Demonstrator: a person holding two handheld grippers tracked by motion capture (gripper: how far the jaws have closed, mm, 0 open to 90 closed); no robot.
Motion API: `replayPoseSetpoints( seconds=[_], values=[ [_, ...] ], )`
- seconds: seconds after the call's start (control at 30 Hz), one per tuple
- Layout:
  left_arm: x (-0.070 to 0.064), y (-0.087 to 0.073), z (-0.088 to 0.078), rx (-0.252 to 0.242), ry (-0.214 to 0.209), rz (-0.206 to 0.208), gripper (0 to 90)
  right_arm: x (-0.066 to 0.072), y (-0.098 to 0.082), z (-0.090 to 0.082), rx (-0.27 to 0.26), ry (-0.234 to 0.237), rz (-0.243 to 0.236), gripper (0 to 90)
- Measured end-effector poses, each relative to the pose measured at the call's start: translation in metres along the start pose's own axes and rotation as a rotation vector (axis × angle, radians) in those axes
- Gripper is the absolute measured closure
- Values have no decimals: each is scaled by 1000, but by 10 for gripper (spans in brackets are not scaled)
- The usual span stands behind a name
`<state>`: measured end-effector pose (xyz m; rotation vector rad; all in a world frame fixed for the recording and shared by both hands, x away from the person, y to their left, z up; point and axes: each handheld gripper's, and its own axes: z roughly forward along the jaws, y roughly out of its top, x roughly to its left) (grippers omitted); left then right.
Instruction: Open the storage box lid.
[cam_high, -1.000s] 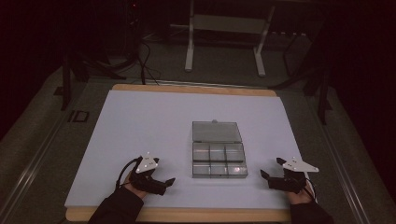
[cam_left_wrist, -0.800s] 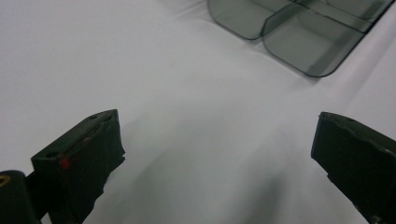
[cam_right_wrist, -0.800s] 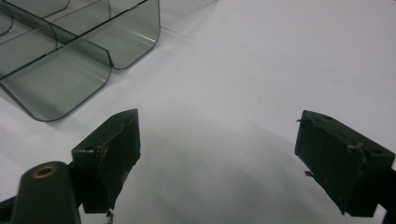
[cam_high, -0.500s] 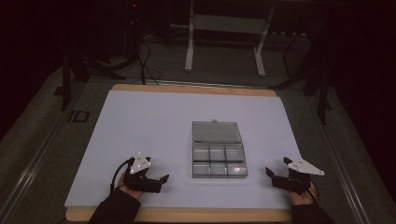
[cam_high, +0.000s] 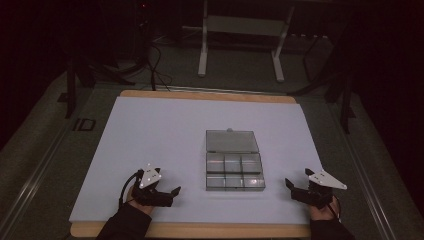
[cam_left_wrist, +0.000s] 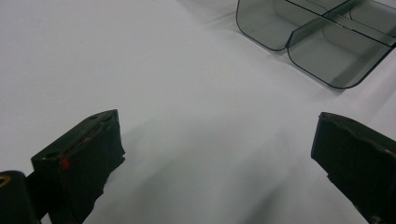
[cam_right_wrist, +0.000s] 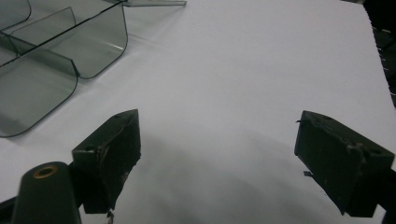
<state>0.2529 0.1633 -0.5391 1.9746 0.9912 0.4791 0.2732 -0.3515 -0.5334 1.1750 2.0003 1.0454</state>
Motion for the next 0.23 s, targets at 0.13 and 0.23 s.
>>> replayPoseSetpoints(
  seconds=[0.13,0.23],
  values=[
    [-2,0,1,5,8,10,34,1,0,0,6,-6,-6,144],
    [-2,0,1,4,9,9,35,1,0,1,11,-8,-12,145]
  ],
)
